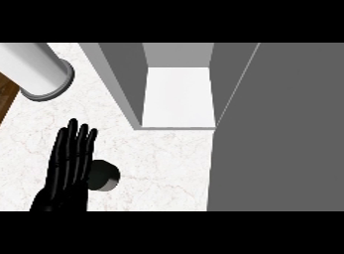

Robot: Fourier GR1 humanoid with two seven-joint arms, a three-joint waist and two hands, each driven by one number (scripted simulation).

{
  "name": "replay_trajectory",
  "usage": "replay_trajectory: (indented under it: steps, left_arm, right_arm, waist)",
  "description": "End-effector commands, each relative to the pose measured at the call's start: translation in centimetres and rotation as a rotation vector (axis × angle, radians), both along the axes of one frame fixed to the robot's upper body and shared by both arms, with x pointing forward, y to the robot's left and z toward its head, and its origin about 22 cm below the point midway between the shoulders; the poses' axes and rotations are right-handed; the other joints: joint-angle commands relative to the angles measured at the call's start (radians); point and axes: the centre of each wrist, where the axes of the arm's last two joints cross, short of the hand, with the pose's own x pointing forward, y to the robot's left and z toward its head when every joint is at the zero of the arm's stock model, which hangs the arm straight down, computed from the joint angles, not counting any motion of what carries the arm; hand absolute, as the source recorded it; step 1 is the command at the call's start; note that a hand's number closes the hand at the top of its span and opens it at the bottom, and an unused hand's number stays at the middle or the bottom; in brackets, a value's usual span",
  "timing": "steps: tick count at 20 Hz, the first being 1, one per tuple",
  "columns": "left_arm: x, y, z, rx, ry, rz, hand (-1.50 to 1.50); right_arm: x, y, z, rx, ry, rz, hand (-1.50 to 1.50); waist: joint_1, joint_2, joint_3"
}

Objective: Pick up the wine, place it into the cabinet and close the cabinet

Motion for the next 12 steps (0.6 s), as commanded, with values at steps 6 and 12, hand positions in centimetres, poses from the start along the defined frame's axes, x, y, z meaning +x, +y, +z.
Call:
replay_trajectory:
  steps: [6,12]
  left_arm:
    - [-3.3,-5.8,2.7,-0.090,0.017,-0.019,-1.50]
    - [-4.1,-7.2,4.2,-0.100,0.015,-0.018,-1.50]
  right_arm:
    - [-3.3,0.7,3.9,-0.006,0.051,0.080,-1.50]
    - [-4.3,0.3,5.1,-0.004,0.046,0.057,-1.50]
  waist:
    - [0.001,0.002,0.000]
    - [-0.002,0.001,0.001]
